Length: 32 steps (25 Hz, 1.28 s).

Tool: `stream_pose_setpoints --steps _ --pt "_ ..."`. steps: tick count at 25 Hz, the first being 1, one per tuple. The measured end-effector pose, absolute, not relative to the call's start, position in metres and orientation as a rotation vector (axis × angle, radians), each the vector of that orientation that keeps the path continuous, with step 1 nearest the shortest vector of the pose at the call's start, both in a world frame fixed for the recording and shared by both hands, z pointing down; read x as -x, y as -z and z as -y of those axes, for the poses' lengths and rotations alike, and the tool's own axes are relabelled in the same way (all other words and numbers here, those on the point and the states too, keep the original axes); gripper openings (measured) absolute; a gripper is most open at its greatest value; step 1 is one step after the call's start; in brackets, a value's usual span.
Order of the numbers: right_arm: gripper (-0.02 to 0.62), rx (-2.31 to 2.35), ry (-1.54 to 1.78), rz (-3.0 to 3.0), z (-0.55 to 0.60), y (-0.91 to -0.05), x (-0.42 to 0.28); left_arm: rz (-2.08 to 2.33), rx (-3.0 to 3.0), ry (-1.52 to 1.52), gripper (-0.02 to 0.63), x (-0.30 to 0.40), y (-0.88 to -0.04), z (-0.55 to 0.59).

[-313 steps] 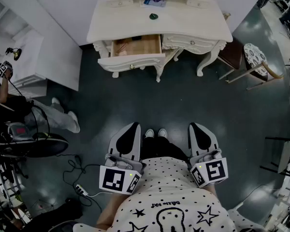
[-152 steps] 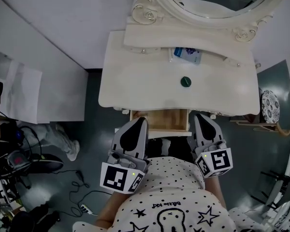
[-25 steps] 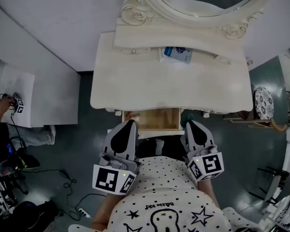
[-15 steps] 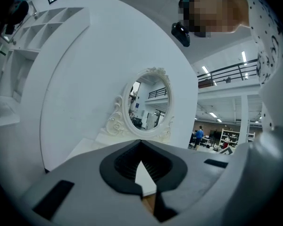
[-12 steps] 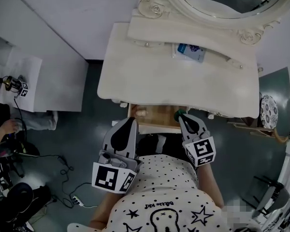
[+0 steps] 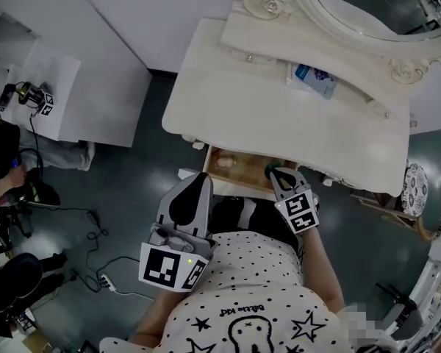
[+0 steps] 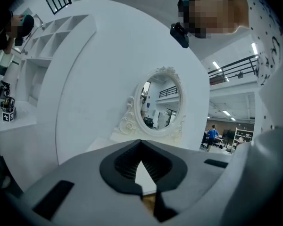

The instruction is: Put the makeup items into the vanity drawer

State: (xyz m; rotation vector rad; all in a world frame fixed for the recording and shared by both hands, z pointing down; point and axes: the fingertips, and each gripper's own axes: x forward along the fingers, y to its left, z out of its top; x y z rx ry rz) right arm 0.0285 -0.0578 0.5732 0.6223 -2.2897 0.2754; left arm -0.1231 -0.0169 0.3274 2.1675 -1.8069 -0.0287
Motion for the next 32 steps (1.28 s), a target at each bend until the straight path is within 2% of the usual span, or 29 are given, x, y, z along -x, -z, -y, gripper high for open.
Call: stream_pose_setpoints --steps 14,29,32 --pt "0.008 -0.354 -0.252 2.192 0.058 -0.635 -0.015 1.895 -2.077 0.035 -0.004 0.12 -0.328 0.018" --pt "0.011 -0.233 -0.269 2.157 0.058 -0.658 -0.002 1.953 -1.993 0.039 -0.004 0.131 -0.334 0.019" --pt "0.033 -0.228 -0.269 2.153 0.058 -0.658 -0.001 1.955 -1.993 0.044 -0.003 0.132 -0.334 0.019"
